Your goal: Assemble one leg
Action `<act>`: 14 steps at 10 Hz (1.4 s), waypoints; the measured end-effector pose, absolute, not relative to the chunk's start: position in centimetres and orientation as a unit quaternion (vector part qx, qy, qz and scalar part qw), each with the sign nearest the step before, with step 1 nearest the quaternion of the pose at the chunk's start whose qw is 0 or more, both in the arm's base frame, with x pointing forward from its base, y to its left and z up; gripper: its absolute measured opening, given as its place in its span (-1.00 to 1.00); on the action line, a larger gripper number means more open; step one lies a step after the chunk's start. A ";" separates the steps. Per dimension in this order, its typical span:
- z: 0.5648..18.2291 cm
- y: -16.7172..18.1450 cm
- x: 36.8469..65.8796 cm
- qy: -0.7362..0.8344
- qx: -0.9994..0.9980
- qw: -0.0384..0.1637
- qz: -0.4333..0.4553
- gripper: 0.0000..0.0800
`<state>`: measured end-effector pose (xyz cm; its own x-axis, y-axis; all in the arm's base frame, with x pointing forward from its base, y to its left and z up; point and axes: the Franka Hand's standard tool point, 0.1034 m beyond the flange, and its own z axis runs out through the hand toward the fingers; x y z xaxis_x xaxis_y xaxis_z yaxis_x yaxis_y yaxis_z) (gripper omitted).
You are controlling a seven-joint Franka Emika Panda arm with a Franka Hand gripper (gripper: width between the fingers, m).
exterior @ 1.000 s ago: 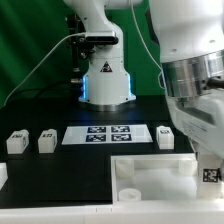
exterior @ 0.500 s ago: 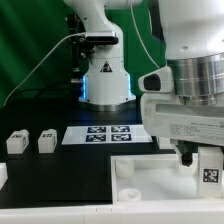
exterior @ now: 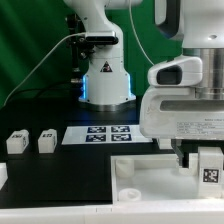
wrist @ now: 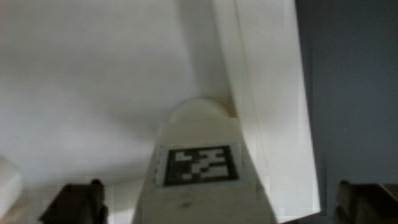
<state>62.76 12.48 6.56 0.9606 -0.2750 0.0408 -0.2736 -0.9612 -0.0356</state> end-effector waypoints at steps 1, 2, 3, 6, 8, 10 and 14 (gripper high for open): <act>6.6 12.5 62.8 0.140 -0.990 0.015 -0.023 0.59; 6.5 12.6 62.7 0.179 -0.984 0.017 -0.021 0.17; 6.5 12.6 62.7 0.241 -0.970 0.022 -0.019 0.17; 6.5 12.5 62.7 0.366 -0.930 0.027 -0.014 -0.26; 6.5 12.5 62.7 0.429 -0.903 0.029 -0.012 -0.26; 6.5 12.5 63.0 0.526 -0.850 0.037 -0.004 -0.26; 6.4 12.6 63.2 0.741 -0.668 0.064 0.021 -0.26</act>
Offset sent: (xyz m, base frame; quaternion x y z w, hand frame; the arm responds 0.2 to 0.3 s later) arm 0.0000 0.0000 0.0000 0.0000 0.0000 0.2667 0.9638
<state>63.18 12.61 6.42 -0.0988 -0.9875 -0.1226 -0.9928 0.1062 -0.0553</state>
